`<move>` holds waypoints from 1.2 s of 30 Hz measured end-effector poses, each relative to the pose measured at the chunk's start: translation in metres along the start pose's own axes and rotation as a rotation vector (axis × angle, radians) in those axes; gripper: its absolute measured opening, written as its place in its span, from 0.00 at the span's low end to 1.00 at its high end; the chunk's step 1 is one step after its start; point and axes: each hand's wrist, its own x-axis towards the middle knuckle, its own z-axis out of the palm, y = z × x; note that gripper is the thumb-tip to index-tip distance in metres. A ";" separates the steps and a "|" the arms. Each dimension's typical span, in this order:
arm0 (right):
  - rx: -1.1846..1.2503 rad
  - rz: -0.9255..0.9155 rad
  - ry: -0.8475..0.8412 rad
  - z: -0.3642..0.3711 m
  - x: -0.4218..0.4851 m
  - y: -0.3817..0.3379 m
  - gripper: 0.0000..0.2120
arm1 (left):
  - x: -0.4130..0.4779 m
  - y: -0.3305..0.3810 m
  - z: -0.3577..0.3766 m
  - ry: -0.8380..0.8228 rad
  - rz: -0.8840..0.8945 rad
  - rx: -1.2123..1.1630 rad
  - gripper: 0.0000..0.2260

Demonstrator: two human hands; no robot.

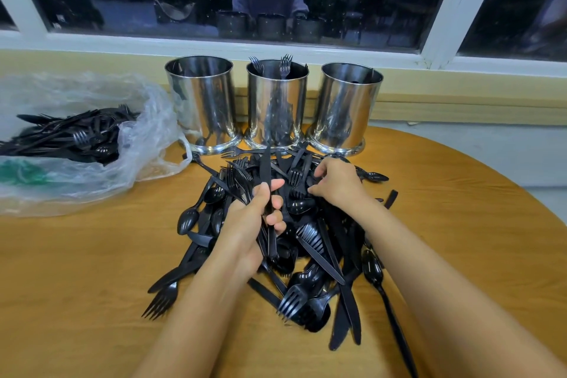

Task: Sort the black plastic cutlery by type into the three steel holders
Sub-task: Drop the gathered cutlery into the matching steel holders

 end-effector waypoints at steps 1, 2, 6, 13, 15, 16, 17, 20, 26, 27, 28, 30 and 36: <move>0.025 0.016 -0.009 0.000 0.002 -0.001 0.13 | 0.000 0.000 0.000 0.000 -0.003 0.000 0.11; 0.053 0.029 -0.018 -0.002 0.004 -0.002 0.12 | 0.000 -0.001 0.000 -0.001 -0.007 -0.001 0.11; 0.193 0.067 -0.012 -0.012 0.008 -0.007 0.15 | 0.001 -0.001 0.000 -0.008 -0.007 -0.017 0.11; 0.363 -0.056 0.181 -0.056 0.007 -0.015 0.09 | 0.000 -0.002 0.000 -0.004 0.001 -0.031 0.09; 0.375 -0.077 0.224 -0.065 0.004 -0.015 0.07 | 0.000 -0.002 0.000 -0.003 -0.003 -0.031 0.09; 0.377 -0.087 0.264 -0.067 0.002 -0.014 0.06 | 0.000 -0.002 0.000 -0.002 -0.007 -0.037 0.09; 0.384 -0.099 0.316 -0.070 0.000 -0.012 0.05 | 0.000 -0.002 0.001 -0.001 -0.010 -0.045 0.09; 0.478 -0.146 0.467 -0.074 -0.013 -0.008 0.08 | 0.000 -0.002 0.001 0.005 -0.013 -0.075 0.08; 0.909 -0.101 0.339 -0.050 -0.066 -0.006 0.06 | 0.003 -0.004 0.001 0.002 -0.027 -0.138 0.09; 0.944 -0.081 0.287 -0.041 -0.076 -0.007 0.05 | 0.003 -0.005 0.001 -0.011 -0.024 -0.143 0.10; 0.962 -0.067 0.241 -0.031 -0.084 -0.008 0.05 | 0.003 -0.005 0.001 -0.024 -0.020 -0.139 0.10; 0.969 -0.059 0.180 -0.014 -0.095 -0.011 0.05 | 0.002 -0.006 0.002 -0.039 -0.015 -0.115 0.11; 0.652 -0.158 0.104 0.014 -0.102 -0.008 0.08 | 0.002 -0.006 0.000 -0.018 -0.004 -0.102 0.11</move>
